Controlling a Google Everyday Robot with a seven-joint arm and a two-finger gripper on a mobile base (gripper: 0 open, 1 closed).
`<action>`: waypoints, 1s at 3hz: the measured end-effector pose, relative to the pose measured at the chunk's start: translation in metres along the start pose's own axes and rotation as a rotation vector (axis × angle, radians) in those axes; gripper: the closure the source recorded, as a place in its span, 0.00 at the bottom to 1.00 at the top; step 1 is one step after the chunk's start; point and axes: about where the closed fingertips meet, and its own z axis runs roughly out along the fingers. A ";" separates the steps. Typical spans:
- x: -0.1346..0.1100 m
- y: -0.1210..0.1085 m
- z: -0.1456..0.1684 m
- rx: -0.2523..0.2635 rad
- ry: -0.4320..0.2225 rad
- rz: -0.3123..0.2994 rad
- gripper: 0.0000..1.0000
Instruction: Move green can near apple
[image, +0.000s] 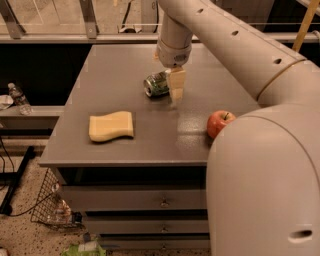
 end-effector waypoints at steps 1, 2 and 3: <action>0.013 -0.003 0.009 -0.021 0.034 0.033 0.17; 0.022 -0.007 0.011 -0.025 0.052 0.051 0.42; 0.033 -0.009 0.008 -0.021 0.059 0.067 0.65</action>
Offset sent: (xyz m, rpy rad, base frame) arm 0.0230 -0.0269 -0.0030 -0.0644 0.0162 -0.0874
